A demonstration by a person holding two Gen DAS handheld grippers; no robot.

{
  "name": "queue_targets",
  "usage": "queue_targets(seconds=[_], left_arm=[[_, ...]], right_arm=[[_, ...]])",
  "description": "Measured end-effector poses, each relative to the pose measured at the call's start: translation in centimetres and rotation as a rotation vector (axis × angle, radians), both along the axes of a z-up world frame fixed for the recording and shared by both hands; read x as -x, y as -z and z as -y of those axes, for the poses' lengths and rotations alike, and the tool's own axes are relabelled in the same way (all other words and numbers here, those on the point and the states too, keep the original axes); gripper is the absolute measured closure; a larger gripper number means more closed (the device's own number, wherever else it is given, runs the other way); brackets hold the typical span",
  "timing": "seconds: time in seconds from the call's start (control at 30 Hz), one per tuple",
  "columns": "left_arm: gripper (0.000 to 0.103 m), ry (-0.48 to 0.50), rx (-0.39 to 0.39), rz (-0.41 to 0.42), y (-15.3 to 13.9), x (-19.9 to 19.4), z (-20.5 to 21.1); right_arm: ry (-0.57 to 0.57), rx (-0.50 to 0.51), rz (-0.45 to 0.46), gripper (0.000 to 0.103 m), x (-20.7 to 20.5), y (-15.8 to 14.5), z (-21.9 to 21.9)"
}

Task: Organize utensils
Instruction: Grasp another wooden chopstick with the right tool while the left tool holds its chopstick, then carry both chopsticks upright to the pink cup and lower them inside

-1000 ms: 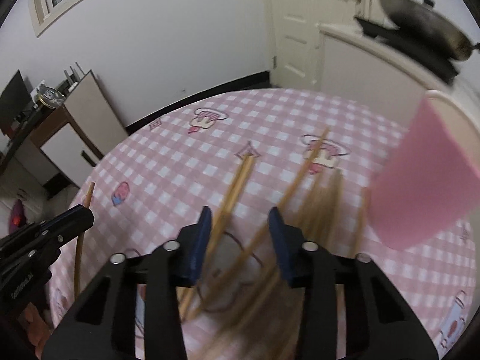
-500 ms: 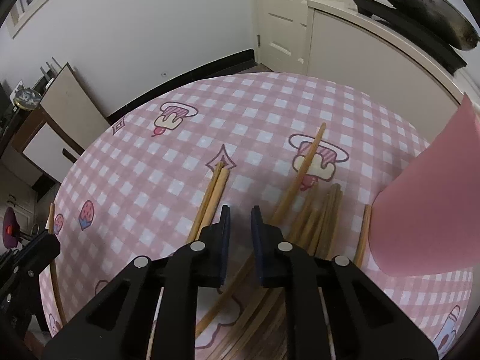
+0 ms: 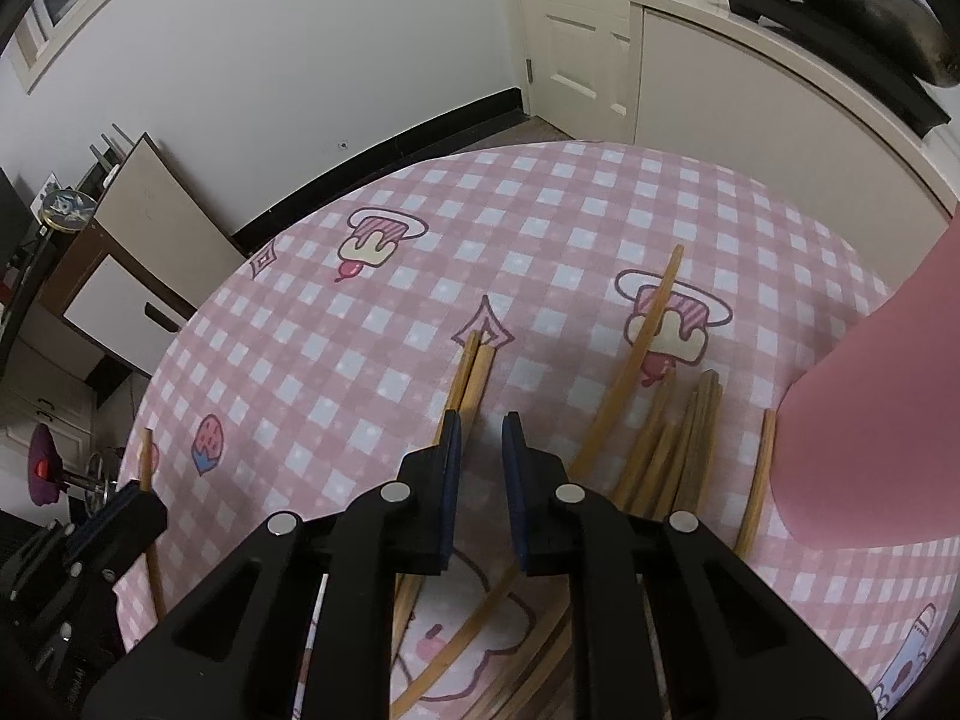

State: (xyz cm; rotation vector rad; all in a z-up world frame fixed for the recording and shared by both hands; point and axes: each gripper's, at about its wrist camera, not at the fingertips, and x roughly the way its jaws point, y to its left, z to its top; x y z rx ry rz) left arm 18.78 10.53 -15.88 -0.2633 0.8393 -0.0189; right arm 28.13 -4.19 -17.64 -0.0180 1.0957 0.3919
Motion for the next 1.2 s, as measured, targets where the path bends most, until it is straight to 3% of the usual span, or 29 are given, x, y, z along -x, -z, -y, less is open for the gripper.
queue_targets(seconds=[0.43, 0.53, 0.6, 0.8, 0.97, 1.2], left_arm=[[0.097, 0.016, -0.002, -0.014, 0.1, -0.3, 0.4], [0.097, 0.021, -0.009, -0.020, 0.1, -0.3, 0.4], [0.097, 0.021, -0.009, -0.025, 0.2, -0.4, 0.4], [0.097, 0.046, 0.004, -0.035, 0.1, -1.0, 1.2], [0.097, 0.063, -0.005, -0.015, -1.5, -1.2, 1.9], [0.097, 0.131, 0.048, 0.093, -6.8, 0.1, 3.4]], right_arm=[[-0.022, 0.031, -0.026, 0.090, -0.8, 0.3, -1.9], [-0.008, 0.076, -0.018, 0.089, -0.6, 0.3, -1.5], [-0.005, 0.038, -0.043, 0.090, -0.8, 0.7, -0.8], [-0.016, 0.095, -0.002, 0.095, -0.7, 0.7, -1.6], [-0.004, -0.043, 0.040, 0.097, 0.8, -0.7, 0.5], [-0.002, -0.212, 0.154, 0.097, 3.6, -7.1, 4.3]])
